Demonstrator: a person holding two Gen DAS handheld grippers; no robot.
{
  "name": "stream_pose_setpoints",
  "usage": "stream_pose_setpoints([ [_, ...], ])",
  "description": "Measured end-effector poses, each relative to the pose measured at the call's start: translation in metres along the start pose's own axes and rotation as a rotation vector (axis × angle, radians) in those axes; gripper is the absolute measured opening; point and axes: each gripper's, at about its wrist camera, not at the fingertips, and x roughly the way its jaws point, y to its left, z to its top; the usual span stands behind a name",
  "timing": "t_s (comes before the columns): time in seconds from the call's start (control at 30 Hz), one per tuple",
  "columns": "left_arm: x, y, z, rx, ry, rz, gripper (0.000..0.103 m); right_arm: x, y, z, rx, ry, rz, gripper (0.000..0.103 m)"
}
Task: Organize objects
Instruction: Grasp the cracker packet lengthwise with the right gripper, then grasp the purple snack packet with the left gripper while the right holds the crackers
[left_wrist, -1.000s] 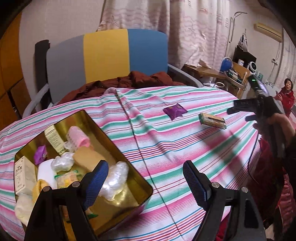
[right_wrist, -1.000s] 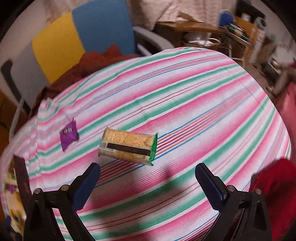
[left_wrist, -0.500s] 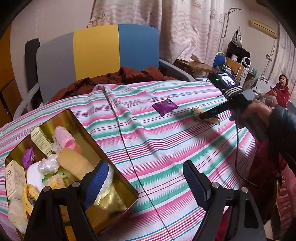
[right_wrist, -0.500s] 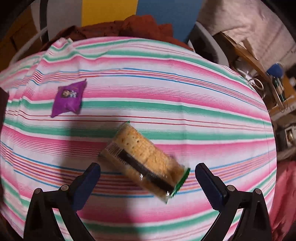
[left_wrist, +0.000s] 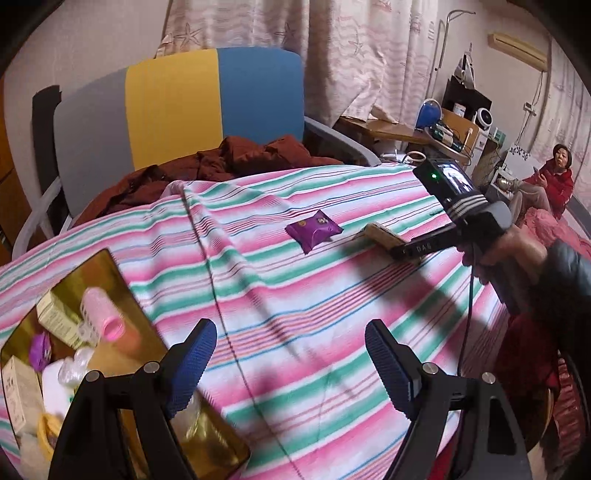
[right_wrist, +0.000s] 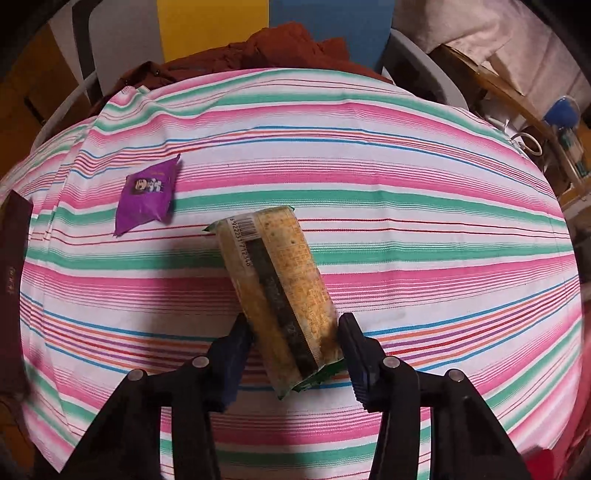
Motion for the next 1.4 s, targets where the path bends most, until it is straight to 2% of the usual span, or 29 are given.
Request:
stream_pose_setpoints([
  [0.2,0.027,-0.01,0.026,0.049,0.036,-0.001,0.081,0.004,-0.012,-0.005,0.058,0.013,0.036,0.061],
  [0.27,0.04,-0.013,0.037,0.073,0.051,-0.006,0.079,0.001,-0.01,-0.007,0.052,0.008,0.044,0.066],
  [0.33,0.05,-0.016,0.046,0.099,0.063,-0.011,0.079,-0.001,-0.009,-0.008,0.048,0.002,0.053,0.077],
  [0.43,0.071,-0.023,0.061,0.151,0.08,-0.024,0.079,-0.003,-0.01,-0.009,0.053,-0.004,0.057,0.08],
  [0.67,0.133,-0.035,0.088,0.269,0.166,-0.082,0.078,0.001,-0.017,-0.006,0.07,-0.004,0.071,0.082],
  [0.87,0.169,-0.045,0.098,0.429,0.194,-0.064,0.078,0.002,-0.02,-0.006,0.056,0.009,0.086,0.082],
  [0.97,0.186,-0.045,0.102,0.461,0.215,-0.069,0.077,0.004,-0.017,-0.002,0.051,0.008,0.089,0.082],
  [1.17,0.208,-0.046,0.104,0.498,0.239,-0.096,0.069,0.005,-0.02,-0.003,0.061,0.007,0.089,0.084],
  [1.23,0.215,-0.048,0.104,0.506,0.24,-0.097,0.061,0.007,-0.021,0.0,0.067,0.004,0.091,0.084],
  [1.4,0.224,-0.046,0.105,0.419,0.259,-0.153,0.045,0.006,-0.025,-0.002,0.071,0.001,0.086,0.084],
])
